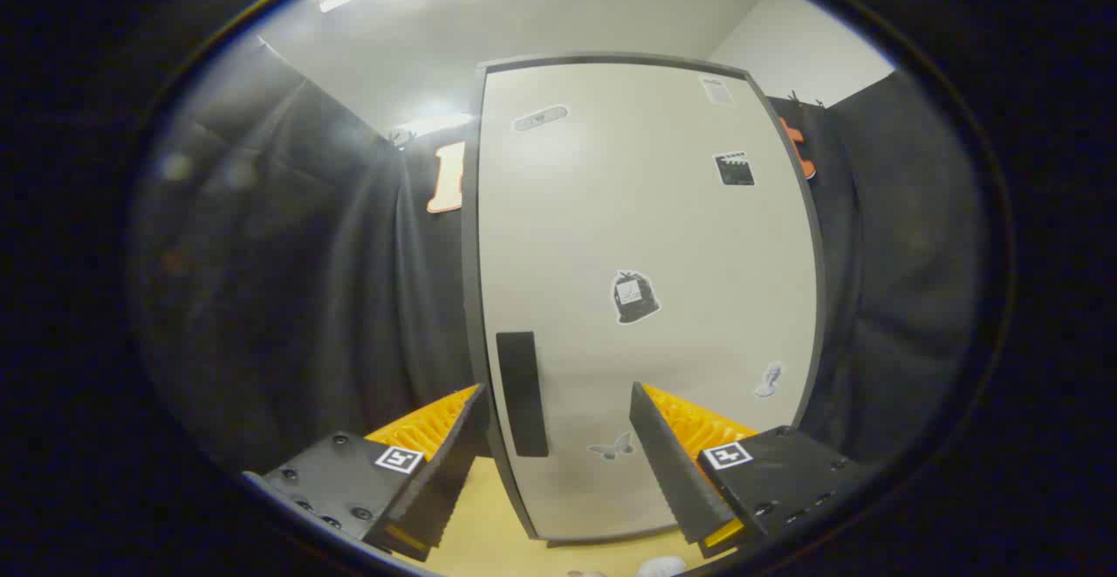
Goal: Open the shoe cabinet door, grab the shoes and put them into the shoe cabinet, then close the shoe cabinet door.
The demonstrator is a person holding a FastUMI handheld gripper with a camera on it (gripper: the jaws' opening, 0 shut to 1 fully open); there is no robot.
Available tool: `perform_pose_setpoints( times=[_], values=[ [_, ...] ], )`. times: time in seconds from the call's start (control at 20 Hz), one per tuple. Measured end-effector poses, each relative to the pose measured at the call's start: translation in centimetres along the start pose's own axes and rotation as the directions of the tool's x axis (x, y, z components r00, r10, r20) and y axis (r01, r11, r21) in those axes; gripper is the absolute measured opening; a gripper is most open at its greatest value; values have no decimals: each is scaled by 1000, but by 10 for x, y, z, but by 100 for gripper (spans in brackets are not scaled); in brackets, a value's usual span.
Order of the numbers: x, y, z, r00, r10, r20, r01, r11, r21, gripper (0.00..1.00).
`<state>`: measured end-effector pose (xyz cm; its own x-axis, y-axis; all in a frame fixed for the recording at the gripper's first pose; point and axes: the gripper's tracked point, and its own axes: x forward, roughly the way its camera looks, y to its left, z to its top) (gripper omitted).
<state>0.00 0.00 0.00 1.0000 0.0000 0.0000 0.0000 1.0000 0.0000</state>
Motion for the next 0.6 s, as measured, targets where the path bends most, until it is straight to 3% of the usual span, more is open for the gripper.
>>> perform_pose_setpoints(
  times=[0.25,0.6],
  values=[
    [-39,-40,15,997,-75,22,75,997,-13,100],
    [-59,-60,15,996,-84,9,84,996,-14,100]
  ],
)
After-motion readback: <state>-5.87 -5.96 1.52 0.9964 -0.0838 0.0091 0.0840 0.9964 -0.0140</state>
